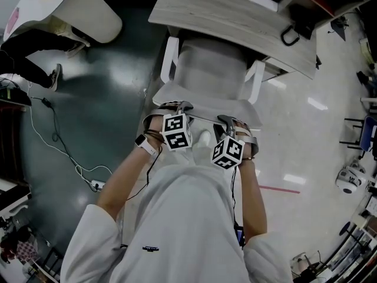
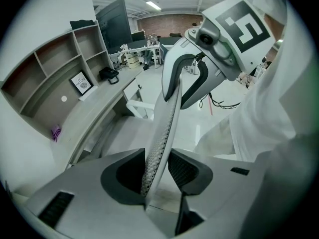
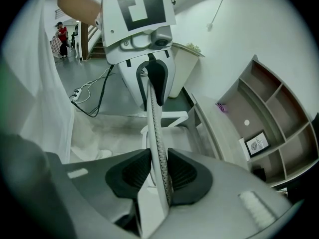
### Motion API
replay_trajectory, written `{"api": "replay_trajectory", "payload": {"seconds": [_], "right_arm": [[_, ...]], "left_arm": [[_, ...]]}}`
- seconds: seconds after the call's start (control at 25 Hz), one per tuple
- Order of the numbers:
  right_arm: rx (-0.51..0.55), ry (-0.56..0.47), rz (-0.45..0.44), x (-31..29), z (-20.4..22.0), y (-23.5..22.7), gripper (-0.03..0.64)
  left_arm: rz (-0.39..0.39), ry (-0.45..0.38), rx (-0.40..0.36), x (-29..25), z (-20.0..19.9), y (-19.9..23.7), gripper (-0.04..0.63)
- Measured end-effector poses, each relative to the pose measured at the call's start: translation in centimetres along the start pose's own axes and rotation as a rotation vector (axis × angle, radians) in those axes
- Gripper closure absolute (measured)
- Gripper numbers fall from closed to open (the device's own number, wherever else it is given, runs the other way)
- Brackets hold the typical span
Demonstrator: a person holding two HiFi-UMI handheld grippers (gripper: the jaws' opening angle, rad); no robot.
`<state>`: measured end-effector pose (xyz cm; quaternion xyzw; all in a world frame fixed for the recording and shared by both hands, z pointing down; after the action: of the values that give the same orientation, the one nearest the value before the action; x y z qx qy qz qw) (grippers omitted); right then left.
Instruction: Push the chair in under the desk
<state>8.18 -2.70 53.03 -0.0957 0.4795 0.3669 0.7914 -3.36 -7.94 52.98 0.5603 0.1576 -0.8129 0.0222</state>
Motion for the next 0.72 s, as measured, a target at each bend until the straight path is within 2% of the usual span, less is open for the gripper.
{"api": "replay_trajectory", "payload": {"seconds": [0.24, 0.44, 0.72], "right_arm": [[-0.005, 0.002, -0.003, -0.9, -0.9, -1.1, 0.500], [-0.029, 0.001, -0.017, -1.0, -1.0, -2.2, 0.497], [-0.065, 0.001, -0.028, -1.8, -1.5, -3.2, 0.495]], "left_arm": [[0.002, -0.003, 0.012, -0.1, 0.6, 1.2, 0.453], [-0.050, -0.018, -0.009, -0.3, 0.4, 1.8, 0.454], [-0.051, -0.024, -0.032, -0.8, 0.8, 3.2, 0.454]]}}
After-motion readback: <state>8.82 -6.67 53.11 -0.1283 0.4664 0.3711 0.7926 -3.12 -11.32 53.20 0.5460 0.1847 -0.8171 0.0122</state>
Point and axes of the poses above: the fingertips, and each gripper's own axes: x backward along the fingers, y to its left, z out of its underside, the point moved 7 cm from there along x, backward along the fingers, and after that the axes turned 15 degrees about -x, right-handed, at the moved point
